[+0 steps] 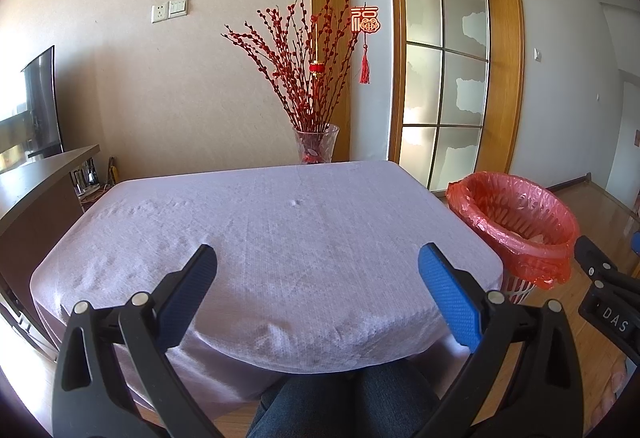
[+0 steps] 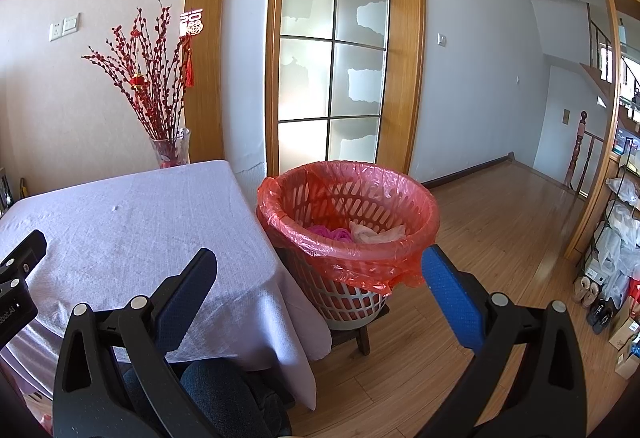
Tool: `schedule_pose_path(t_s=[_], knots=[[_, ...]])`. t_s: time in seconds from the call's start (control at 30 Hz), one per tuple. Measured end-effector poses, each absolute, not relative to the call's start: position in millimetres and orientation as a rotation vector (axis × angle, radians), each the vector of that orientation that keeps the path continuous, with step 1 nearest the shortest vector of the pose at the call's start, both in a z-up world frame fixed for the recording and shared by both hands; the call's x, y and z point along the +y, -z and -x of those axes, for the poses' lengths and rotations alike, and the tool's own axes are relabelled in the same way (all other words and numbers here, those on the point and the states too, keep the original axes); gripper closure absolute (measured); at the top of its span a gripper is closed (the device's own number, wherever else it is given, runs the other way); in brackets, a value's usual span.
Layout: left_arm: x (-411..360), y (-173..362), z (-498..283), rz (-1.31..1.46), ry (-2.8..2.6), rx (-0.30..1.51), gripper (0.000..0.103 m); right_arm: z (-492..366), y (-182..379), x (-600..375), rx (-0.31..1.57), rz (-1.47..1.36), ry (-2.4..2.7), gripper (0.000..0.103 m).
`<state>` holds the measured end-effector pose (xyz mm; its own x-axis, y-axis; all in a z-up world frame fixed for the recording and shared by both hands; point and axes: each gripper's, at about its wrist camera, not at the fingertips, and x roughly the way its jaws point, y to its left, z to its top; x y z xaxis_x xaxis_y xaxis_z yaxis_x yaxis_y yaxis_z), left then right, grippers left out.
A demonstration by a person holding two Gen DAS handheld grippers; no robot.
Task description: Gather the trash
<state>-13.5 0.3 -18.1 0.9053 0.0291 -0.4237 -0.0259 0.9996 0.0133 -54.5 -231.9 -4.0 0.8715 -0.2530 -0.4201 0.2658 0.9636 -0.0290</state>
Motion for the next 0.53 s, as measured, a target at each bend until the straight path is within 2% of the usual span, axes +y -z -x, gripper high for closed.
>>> schedule_pose_path(t_s=[0.53], knots=[[3.4,19.0,10.0,-0.002,-0.029,0.451,0.004,55.1,4.1,-233.7,0.444,-0.036,0.269,0.002]])
